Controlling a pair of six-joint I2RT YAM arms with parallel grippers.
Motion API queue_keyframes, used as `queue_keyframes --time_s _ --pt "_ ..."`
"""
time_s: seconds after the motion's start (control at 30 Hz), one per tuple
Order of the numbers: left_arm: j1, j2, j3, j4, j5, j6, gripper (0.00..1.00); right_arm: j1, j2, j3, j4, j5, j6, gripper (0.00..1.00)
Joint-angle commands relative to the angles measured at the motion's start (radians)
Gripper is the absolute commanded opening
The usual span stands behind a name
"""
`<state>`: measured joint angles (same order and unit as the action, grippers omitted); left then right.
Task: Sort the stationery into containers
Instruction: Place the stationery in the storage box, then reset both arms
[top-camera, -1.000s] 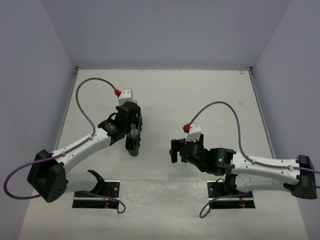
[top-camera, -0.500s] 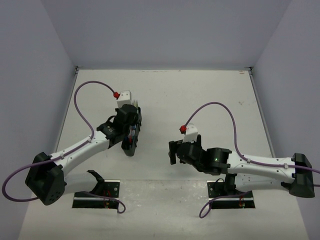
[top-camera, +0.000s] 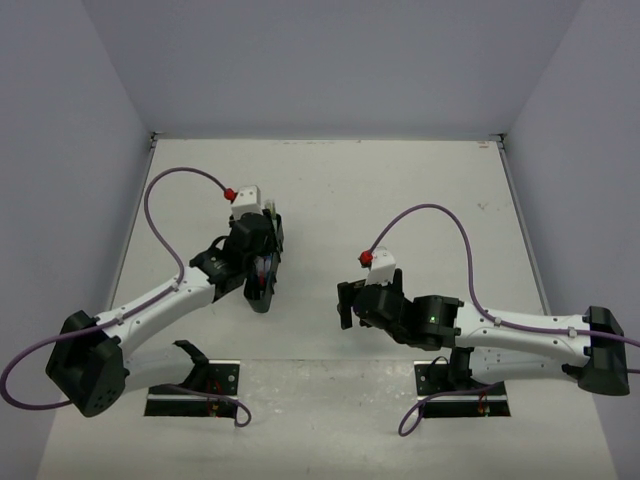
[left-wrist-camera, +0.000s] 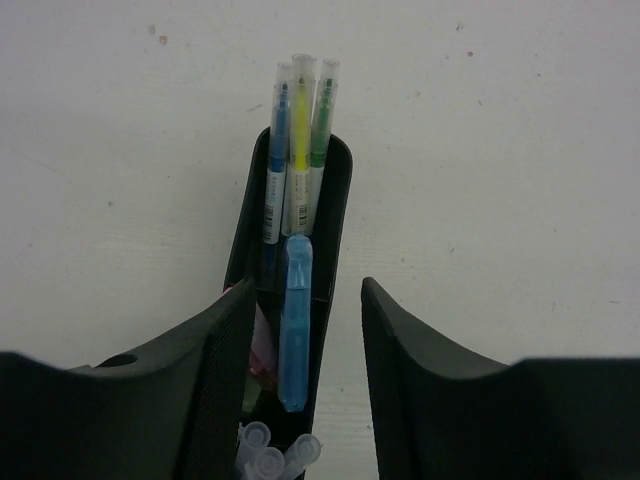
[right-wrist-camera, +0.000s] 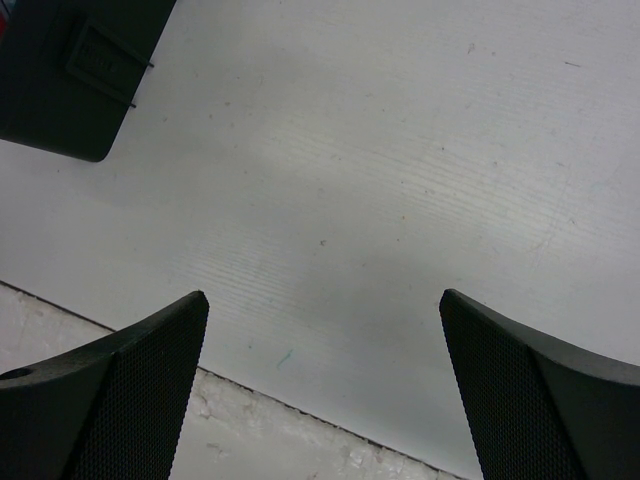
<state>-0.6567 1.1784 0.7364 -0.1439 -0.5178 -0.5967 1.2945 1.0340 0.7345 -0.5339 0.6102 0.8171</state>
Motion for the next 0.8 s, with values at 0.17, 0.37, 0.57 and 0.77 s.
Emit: queue_keyframes --time_s 0.17,0.37,0.57,0.77 --pt "0.003 -0.137 0.070 -0.038 0.012 -0.007 0.58 -0.048 -0.039 0.040 0.020 0.003 -0.027 0.99" --pt "0.019 -0.139 0.183 -0.160 -0.086 0.015 0.86 -0.114 -0.186 0.061 -0.011 0.012 -0.094 0.99" --pt "0.048 -0.177 0.232 -0.234 -0.102 0.028 0.86 -0.142 -0.323 0.102 -0.093 0.030 -0.147 0.99" --pt "0.063 -0.195 0.300 -0.450 -0.167 0.029 1.00 -0.143 -0.475 0.138 -0.229 0.161 -0.187 0.99"
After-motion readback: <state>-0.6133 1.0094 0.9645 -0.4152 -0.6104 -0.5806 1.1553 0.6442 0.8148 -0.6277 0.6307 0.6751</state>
